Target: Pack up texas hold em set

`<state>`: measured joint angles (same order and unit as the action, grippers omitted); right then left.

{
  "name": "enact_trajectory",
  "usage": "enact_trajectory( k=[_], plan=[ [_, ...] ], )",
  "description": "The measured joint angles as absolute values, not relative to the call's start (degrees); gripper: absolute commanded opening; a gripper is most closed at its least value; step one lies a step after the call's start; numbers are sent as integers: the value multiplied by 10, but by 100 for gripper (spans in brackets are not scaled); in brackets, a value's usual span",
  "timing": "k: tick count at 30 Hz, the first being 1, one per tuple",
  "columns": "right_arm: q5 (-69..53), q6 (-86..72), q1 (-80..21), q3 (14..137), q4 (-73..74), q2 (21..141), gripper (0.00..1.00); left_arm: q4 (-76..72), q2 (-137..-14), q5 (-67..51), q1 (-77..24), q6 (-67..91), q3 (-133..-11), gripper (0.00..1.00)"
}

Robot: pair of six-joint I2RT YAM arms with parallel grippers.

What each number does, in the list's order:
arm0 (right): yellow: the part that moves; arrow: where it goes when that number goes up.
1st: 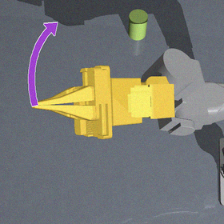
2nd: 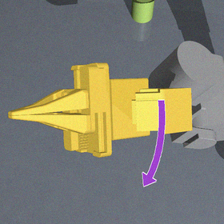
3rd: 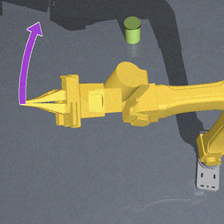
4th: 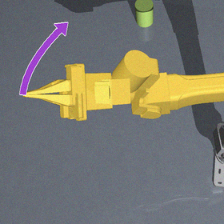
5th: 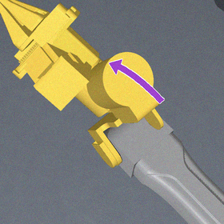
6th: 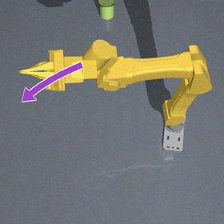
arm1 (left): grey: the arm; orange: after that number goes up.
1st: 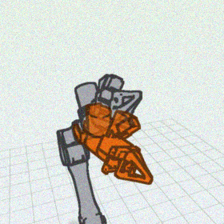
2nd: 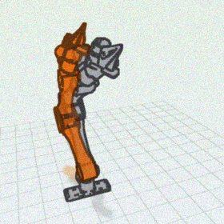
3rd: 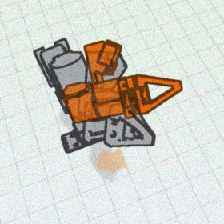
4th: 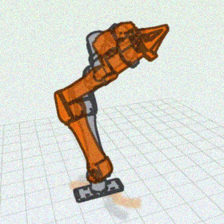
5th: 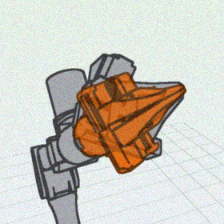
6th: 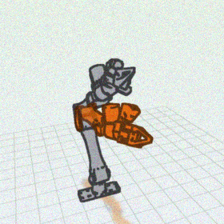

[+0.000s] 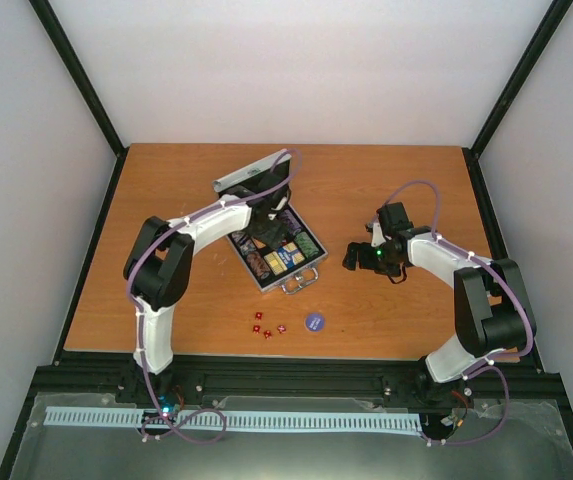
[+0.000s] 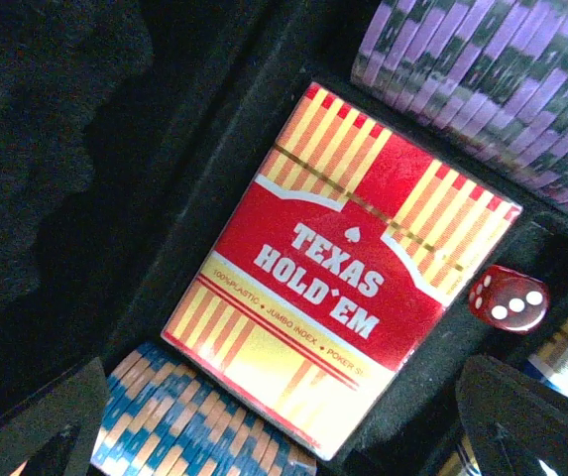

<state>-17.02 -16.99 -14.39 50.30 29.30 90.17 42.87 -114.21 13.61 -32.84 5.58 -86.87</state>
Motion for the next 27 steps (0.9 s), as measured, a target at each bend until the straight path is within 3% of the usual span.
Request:
enact_trajectory(
  k=[27],
  plan=[
    [-170, -170, -144, 503, 289, 902, 100, 436, -1207, 123, -332, 108, -912, 100]
  ],
)
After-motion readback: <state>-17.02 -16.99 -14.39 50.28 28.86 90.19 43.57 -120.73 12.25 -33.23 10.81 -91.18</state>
